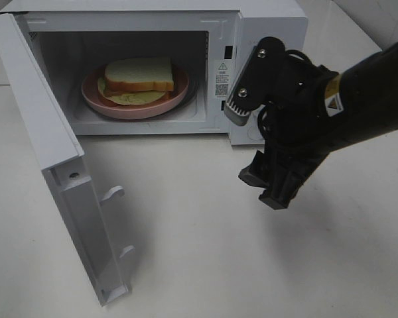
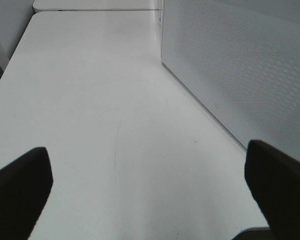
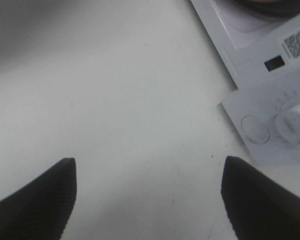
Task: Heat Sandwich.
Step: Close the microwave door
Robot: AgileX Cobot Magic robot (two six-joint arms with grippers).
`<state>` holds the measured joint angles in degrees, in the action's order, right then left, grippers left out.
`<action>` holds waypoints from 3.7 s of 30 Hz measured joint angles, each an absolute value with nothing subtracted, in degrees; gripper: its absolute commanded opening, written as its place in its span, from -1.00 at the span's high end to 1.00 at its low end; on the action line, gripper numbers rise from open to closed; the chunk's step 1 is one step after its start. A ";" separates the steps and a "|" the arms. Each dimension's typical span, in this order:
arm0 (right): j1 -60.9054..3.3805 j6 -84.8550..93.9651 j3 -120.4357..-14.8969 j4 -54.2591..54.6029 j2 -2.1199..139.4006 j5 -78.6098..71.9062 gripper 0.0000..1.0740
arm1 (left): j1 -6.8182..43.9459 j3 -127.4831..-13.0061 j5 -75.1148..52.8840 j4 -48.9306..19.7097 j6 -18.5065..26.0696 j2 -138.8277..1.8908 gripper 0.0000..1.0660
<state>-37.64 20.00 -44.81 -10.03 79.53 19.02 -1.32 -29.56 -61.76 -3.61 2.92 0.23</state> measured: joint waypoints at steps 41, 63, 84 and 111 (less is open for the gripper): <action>-37.64 -4.13 -41.08 -9.85 34.26 69.56 -0.42 | -1.32 -29.56 -61.76 -3.61 2.92 0.23 -0.88; -24.52 -4.76 -40.97 -8.59 11.80 66.63 -0.42 | -1.32 -29.56 -61.76 -3.61 2.92 0.23 -0.88; -5.44 -4.76 -28.48 -7.79 0.06 57.75 -0.42 | -1.32 -29.56 -61.76 -3.61 2.92 0.23 -0.88; -3.84 -4.35 -28.48 -7.68 -0.17 57.75 -0.42 | -1.32 -29.56 -61.76 -3.61 2.92 0.23 -0.88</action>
